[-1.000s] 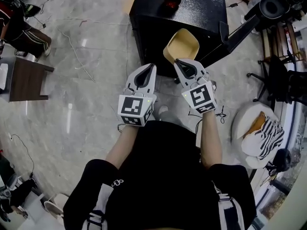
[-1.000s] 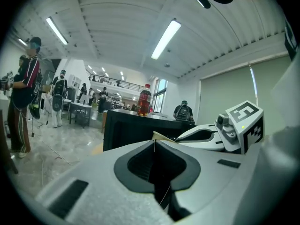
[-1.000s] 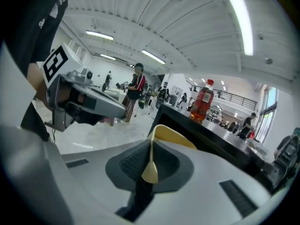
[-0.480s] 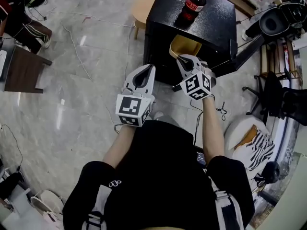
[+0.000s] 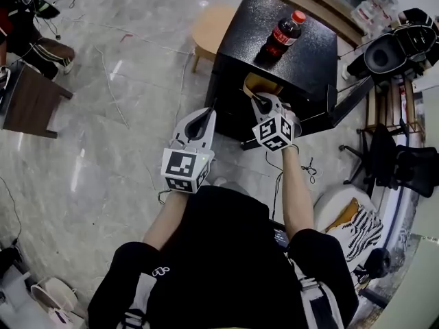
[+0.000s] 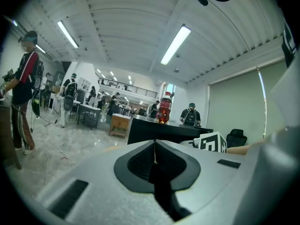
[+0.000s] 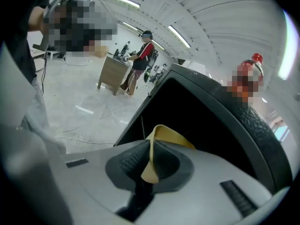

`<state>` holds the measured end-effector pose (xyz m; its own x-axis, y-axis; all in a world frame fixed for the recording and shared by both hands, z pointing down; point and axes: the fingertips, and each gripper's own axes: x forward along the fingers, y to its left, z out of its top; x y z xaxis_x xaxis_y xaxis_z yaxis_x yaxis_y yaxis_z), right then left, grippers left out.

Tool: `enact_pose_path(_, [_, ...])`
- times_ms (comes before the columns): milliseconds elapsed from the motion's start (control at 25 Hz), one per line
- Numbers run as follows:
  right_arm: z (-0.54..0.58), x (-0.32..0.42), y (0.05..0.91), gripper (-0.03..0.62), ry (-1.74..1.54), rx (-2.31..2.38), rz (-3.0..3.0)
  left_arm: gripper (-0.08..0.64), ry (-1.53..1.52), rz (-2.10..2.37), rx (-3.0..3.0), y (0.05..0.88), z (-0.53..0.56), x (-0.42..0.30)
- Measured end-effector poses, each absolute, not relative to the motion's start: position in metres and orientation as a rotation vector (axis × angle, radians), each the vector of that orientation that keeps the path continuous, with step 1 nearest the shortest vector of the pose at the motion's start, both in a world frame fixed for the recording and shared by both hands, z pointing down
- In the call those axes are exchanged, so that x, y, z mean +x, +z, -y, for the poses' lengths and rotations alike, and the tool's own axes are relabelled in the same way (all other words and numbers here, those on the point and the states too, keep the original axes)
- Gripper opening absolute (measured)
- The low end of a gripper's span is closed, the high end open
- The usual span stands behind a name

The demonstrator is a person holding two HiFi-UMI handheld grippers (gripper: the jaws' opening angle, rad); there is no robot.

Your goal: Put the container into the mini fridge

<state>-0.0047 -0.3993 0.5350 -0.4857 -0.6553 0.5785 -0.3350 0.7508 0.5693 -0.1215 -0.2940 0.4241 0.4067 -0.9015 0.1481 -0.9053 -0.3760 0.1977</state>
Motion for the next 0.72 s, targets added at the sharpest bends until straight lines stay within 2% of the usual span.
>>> enact_pose_path(280, [0.412, 0.002, 0.537, 0.03, -0.461, 0.866, 2.104, 0.011, 0.005, 1.531, 2.443, 0.424, 0.301, -0.112])
enact_pose_path(400, [0.404, 0.006, 0.529, 0.124, -0.435, 0.928, 2.128, 0.011, 0.002, 1.505, 2.453, 0.426, 0.304, -0.106])
enact_pose_path(520, [0.381, 0.008, 0.506, 0.116, -0.397, 1.009, 2.21, 0.011, -0.014, 1.478, 2.467, 0.425, 0.308, -0.101])
enact_pose_path(600, [0.364, 0.01, 0.483, 0.05, -0.344, 1.084, 2.303, 0.011, -0.033, 1.46, 2.472, 0.421, 0.313, -0.098])
enact_pose_path(720, [0.351, 0.018, 0.434, 0.02, -0.241, 1.229, 2.471, 0.011, -0.129, 1.438, 2.492, 0.397, 0.325, -0.095])
